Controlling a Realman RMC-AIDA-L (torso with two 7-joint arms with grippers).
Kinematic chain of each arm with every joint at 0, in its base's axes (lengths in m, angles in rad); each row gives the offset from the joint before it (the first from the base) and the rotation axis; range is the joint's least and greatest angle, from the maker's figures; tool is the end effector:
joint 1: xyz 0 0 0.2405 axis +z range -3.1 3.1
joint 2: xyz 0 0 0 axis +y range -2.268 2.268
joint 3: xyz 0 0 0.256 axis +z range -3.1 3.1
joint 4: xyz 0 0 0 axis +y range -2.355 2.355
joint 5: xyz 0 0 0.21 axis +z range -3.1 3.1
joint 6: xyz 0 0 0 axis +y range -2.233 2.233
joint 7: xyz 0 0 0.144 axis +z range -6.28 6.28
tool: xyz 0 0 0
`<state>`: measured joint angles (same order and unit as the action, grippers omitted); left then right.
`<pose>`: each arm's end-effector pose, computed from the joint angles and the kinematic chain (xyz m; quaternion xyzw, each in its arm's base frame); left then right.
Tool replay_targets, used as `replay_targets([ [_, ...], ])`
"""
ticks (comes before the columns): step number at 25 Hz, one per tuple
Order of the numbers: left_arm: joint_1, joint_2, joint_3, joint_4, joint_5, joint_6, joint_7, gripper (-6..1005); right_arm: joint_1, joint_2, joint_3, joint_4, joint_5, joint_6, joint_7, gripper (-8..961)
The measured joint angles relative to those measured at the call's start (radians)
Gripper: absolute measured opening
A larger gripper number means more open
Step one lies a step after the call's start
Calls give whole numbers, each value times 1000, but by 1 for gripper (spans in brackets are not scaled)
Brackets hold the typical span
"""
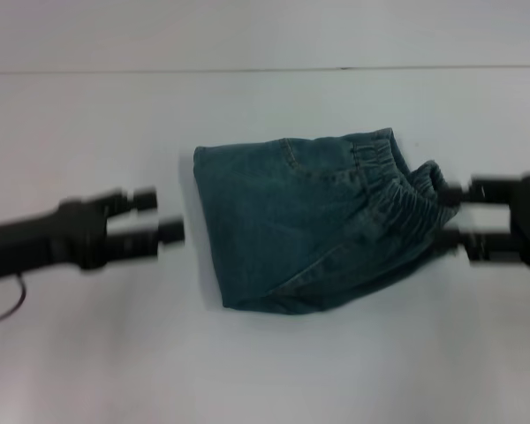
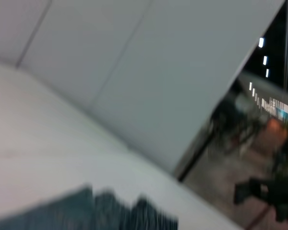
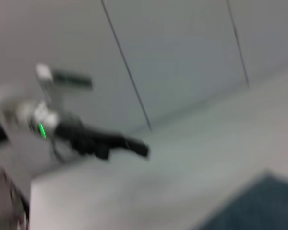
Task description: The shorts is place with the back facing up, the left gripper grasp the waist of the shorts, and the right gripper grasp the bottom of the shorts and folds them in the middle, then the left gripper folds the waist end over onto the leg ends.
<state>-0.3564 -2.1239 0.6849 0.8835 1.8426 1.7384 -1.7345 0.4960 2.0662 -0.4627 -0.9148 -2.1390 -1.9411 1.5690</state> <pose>-0.2614 0.2910 0.0337 -0.8761 -0.3344 -0.3339 0.0953 0.2607 0.2973 0.0652 -0.9361 0.2311 0.2540 0.0763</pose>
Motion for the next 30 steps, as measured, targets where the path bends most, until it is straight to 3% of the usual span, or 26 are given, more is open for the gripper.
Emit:
replay_targets([
  [2,3,2,-12,37,141,23,-23,952,4,-1,-1,-45,-84,-2,23,635],
  [5,6,1,-18,44,201,20,-34,952,4,-8,8,-66,-158,10,42,714],
  [14,0,-1,-28,45,228,12,-42,952,-11,-11,23,-59,-168,80,36,944],
  [30,-9,-9,-28,38,230,12,-43,952,-1,-3,12,-57,-171,111,35,944],
])
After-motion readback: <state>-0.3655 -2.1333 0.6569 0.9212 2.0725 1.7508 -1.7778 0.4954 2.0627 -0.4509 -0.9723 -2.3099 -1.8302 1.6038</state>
